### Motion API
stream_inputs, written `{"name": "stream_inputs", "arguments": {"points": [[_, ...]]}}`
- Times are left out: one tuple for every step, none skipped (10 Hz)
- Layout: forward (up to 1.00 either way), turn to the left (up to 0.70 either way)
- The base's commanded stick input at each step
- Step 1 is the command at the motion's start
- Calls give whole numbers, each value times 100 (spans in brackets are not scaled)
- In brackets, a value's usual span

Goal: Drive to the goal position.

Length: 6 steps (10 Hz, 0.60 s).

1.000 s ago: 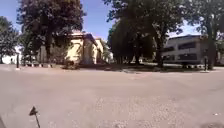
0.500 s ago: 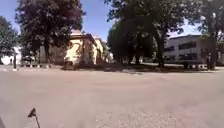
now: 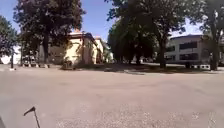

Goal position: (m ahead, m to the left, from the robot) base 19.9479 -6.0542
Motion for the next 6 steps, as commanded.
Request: {"name": "stream_inputs", "arguments": {"points": [[70,0],[70,0],[70,0],[70,0],[70,-2],[70,-9]]}}
